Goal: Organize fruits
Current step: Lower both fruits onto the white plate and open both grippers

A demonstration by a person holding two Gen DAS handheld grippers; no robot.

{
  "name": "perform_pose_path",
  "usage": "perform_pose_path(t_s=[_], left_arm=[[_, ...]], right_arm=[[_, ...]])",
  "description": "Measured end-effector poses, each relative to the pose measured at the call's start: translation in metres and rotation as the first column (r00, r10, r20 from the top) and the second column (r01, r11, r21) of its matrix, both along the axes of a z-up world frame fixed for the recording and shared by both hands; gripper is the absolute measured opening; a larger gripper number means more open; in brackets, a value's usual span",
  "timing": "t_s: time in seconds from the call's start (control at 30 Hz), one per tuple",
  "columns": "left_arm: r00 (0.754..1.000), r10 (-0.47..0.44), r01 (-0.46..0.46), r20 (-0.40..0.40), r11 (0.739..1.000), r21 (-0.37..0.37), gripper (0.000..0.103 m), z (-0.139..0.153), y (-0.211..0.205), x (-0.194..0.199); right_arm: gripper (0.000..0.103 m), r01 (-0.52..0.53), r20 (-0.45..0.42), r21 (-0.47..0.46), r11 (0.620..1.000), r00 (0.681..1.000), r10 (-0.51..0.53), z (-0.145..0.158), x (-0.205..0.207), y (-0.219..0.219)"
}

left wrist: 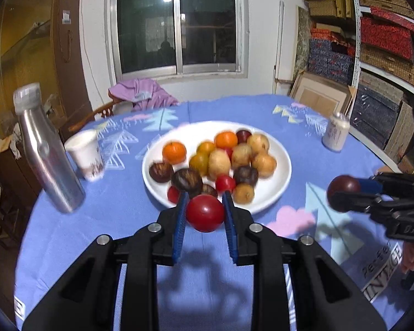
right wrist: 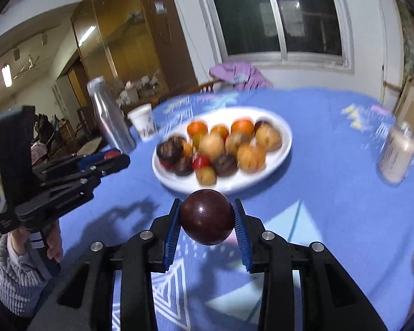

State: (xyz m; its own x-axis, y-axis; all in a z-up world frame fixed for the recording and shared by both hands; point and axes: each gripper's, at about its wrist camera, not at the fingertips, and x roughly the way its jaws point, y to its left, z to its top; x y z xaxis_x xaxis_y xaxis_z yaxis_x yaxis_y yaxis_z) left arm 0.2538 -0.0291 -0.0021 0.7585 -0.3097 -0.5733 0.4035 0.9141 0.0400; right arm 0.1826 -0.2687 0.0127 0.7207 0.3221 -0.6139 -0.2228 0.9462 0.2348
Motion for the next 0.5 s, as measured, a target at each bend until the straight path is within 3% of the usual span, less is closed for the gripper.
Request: perform_pose_path(t_s=[0.1,0.2,0.5], left_arm=[[1.000,0.010,-0.010,0.027,1.000,-0.007,0.024,0.026,-0.005,0.018],[1.000,0.025,-0.024,0.017,1.000,-0.013,0.025,0.033,-0.014,0.045],[0.992,0.037,-0.041,-0.118,0.999,-0.030,0.025,-0.018,-0.032,0.119]], right_arm=[[0.037,0.029,0.067,0.000,1.000,0.997,-0.029,0.037,0.018,-0.005],[0.037,0.043,0.072,-0.010,0.999,0.996,-0.042,0.048,0.053,-0.001],[0.037,0.070,-0.069,-0.025,0.997,0.995,-0.071,-0.013,0.152,0.020]])
